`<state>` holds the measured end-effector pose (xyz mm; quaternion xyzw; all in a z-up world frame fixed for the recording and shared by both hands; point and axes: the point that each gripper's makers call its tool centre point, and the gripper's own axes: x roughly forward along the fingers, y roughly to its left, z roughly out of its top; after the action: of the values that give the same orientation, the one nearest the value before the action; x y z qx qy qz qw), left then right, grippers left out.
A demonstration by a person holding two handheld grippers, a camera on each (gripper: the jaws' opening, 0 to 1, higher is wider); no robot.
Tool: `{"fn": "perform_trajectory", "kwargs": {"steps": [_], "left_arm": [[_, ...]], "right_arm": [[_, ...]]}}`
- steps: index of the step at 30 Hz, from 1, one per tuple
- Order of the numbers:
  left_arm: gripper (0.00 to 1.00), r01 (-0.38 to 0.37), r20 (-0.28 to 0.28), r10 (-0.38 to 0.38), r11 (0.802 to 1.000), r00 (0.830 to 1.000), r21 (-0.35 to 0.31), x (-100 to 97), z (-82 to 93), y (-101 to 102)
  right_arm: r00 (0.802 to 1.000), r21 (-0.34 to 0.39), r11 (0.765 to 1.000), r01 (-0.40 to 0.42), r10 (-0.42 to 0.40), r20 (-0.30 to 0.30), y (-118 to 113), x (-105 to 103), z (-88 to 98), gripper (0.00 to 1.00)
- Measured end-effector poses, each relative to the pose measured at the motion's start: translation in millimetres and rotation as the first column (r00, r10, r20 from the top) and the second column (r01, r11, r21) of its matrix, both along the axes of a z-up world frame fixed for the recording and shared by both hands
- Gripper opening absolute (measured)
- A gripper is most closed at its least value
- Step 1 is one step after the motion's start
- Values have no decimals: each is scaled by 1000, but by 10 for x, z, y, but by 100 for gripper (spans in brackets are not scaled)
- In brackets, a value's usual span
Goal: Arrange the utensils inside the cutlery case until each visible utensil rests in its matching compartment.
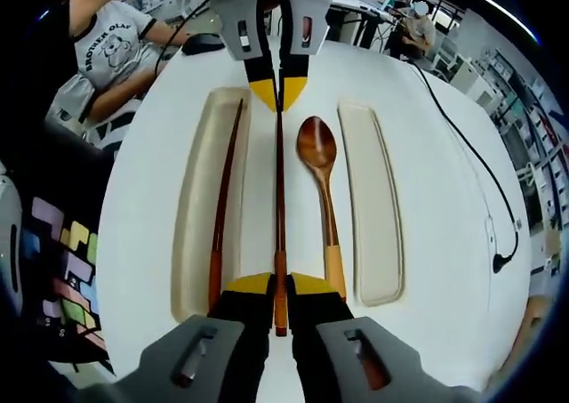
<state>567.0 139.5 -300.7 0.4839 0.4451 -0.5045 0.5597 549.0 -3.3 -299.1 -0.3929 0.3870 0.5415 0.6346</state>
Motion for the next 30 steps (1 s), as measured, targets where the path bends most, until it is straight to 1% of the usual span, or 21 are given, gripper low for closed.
{"fn": "perform_trajectory", "kwargs": {"steps": [4, 5, 6, 8, 12, 15, 17, 19, 21, 23, 26, 30], "left_arm": [[1, 16, -1, -16, 1000, 1000, 4, -57, 103, 1], [1, 20, 0, -20, 1000, 1000, 3, -68, 119, 2], [1, 30, 9, -30, 1000, 1000, 1, -67, 131, 2], [1, 29, -15, -29, 1000, 999, -3, -118, 144, 2], [1, 38, -16, -38, 999, 999, -4, -155, 179, 3], [1, 45, -34, -46, 999, 998, -22, -228, 187, -11], [1, 47, -32, -48, 999, 998, -19, -278, 175, -10], [1, 50, -38, -51, 999, 998, -16, -326, 182, 2], [1, 38, -58, -40, 999, 997, -35, -387, 168, -3], [1, 38, -72, -41, 998, 997, -50, -441, 148, -11], [2, 38, -87, -44, 997, 995, -69, -480, 134, -34], [2, 50, -107, -56, 997, 993, -63, -541, 94, -43]], "right_arm": [[1000, 7, 1000, -2, 2, 5, 3, -34, 80, 4], [1000, 10, 1000, -3, 3, 15, 2, -39, 100, 4], [1000, 13, 1000, -6, 6, 18, 1, -53, 116, 4], [1000, 20, 1000, -7, 7, 6, 3, -97, 131, 4], [1000, 24, 1000, -14, 14, 7, 9, -150, 164, 4], [1000, 19, 1000, -19, 19, 10, -15, -177, 182, 4], [1000, 47, 999, -23, 23, -5, 2, -231, 199, 4], [999, 77, 997, -22, 25, -34, 14, -308, 207, 4], [999, 90, 996, -28, 31, -39, -3, -349, 211, 4], [998, 111, 994, -20, 27, -59, -10, -395, 223, 4], [997, 112, 993, -26, 35, -74, -22, -468, 206, 4], [996, 107, 994, -37, 46, -82, -20, -521, 154, 4]]}}
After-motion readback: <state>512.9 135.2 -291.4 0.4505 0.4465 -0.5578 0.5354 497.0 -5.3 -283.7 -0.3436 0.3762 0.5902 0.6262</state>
